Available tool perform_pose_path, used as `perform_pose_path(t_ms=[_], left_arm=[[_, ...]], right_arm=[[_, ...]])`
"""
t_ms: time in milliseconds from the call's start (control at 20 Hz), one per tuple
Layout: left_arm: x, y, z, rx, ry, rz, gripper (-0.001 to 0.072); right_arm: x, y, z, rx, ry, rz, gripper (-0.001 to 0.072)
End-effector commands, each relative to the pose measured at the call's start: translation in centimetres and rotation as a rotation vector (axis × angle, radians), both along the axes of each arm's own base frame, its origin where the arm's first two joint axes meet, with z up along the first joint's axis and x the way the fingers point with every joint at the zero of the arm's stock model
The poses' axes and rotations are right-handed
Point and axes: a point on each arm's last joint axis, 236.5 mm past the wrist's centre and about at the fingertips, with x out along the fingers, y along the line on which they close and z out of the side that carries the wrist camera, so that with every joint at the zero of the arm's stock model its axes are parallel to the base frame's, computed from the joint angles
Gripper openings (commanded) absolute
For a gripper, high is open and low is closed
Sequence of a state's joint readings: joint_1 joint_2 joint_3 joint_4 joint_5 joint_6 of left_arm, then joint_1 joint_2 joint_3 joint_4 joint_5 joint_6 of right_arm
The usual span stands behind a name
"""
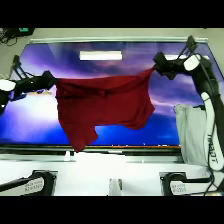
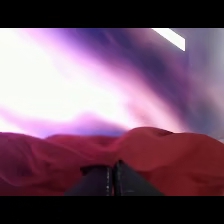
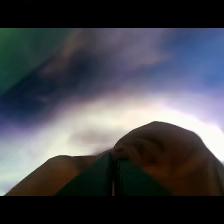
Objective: Fold the shirts.
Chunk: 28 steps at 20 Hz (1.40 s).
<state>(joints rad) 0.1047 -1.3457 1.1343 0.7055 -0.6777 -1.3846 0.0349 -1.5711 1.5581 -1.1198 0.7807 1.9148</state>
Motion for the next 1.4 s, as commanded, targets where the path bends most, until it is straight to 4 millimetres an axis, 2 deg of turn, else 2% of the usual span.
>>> perform_pose_path(t_ms=[0, 50, 100, 150, 200, 250, 300, 350, 400, 450, 500, 550, 700, 800, 900, 1000, 1050, 1150, 1200, 1250, 1300, 1350], left_arm=[[-0.1, -1.2, -5.2, -0.056, 0.128, -0.022, 0.0067], [-0.6, -1.7, -5.9, -0.065, 0.157, -0.047, 0.0209], [-1.1, -1.8, -6.1, -0.066, 0.174, -0.071, 0.0479], [-1.9, -1.5, -6.1, -0.055, 0.189, -0.119, 0.0665], [-3.1, -0.8, -6.0, -0.038, 0.219, -0.171, 0.0665], [-4.6, 0.7, -6.3, -0.011, 0.277, -0.212, 0.0607], [-6.5, 2.6, -6.9, 0.018, 0.358, -0.230, 0.0448], [-8.8, 4.9, -7.9, 0.051, 0.464, -0.229, 0.0360], [-11.1, 6.8, -8.9, 0.076, 0.564, -0.224, 0.0359], [-13.4, 8.4, -9.9, 0.105, 0.654, -0.227, 0.0325], [-15.0, 9.0, -10.7, 0.112, 0.709, -0.234, 0.0326], [-16.0, 8.7, -11.4, 0.086, 0.741, -0.239, 0.0336], [-17.7, 5.3, -14.0, 0.001, 0.758, -0.298, 0.0347], [-17.7, 3.5, -15.4, -0.028, 0.737, -0.296, 0.0600], [-17.1, 3.1, -16.3, -0.006, 0.720, -0.273, 0.0597], [-16.1, 3.2, -16.5, 0.009, 0.695, -0.234, 0.0596], [-15.7, 3.2, -16.6, 0.012, 0.688, -0.223, 0.0596], [-15.4, 2.8, -17.0, 0.022, 0.683, -0.228, 0.0596], [-15.3, 2.5, -17.3, 0.028, 0.682, -0.231, 0.0593], [-15.1, 2.4, -17.5, 0.035, 0.675, -0.230, 0.0474], [-14.7, 2.4, -17.6, 0.040, 0.667, -0.215, 0.0371], [-14.3, 2.5, -17.7, 0.039, 0.662, -0.190, 0.0337]], right_arm=[[-0.2, 1.0, -5.2, 0.054, 0.134, 0.004, 0.0027], [-0.6, 0.9, -5.9, 0.038, 0.161, 0.016, 0.0160], [-1.0, 0.4, -6.1, 0.001, 0.171, 0.025, 0.0414], [-1.5, -0.5, -6.0, -0.071, 0.175, 0.041, 0.0550], [-2.2, -2.2, -5.8, -0.176, 0.180, 0.060, 0.0549], [-3.3, -4.3, -5.5, -0.261, 0.205, 0.066, 0.0551], [-4.4, -6.6, -5.4, -0.313, 0.241, 0.065, 0.0551], [-5.7, -8.8, -5.6, -0.332, 0.289, 0.068, 0.0550], [-7.1, -10.6, -6.0, -0.327, 0.344, 0.070, 0.0525], [-8.7, -12.0, -6.6, -0.308, 0.412, 0.078, 0.0497], [-10.3, -13.1, -7.2, -0.296, 0.471, 0.093, 0.0482], [-11.8, -13.7, -7.8, -0.288, 0.521, 0.126, 0.0482], [-14.8, -12.7, -8.8, -0.260, 0.612, 0.236, 0.0486], [-15.3, -10.4, -8.9, -0.172, 0.613, 0.290, 0.0490], [-15.6, -9.1, -9.1, -0.115, 0.613, 0.307, 0.0505], [-16.3, -8.7, -9.9, -0.092, 0.637, 0.314, 0.0508], [-16.9, -8.5, -10.6, -0.083, 0.660, 0.317, 0.0531], [-18.6, -7.7, -12.2, -0.056, 0.713, 0.350, 0.0639], [-19.7, -6.9, -13.0, -0.039, 0.743, 0.372, 0.0645], [-20.7, -5.7, -13.8, -0.023, 0.766, 0.408, 0.0676], [-21.5, -4.6, -14.6, -0.019, 0.782, 0.442, 0.0677], [-22.1, -3.5, -15.5, -0.030, 0.786, 0.470, 0.0688]])
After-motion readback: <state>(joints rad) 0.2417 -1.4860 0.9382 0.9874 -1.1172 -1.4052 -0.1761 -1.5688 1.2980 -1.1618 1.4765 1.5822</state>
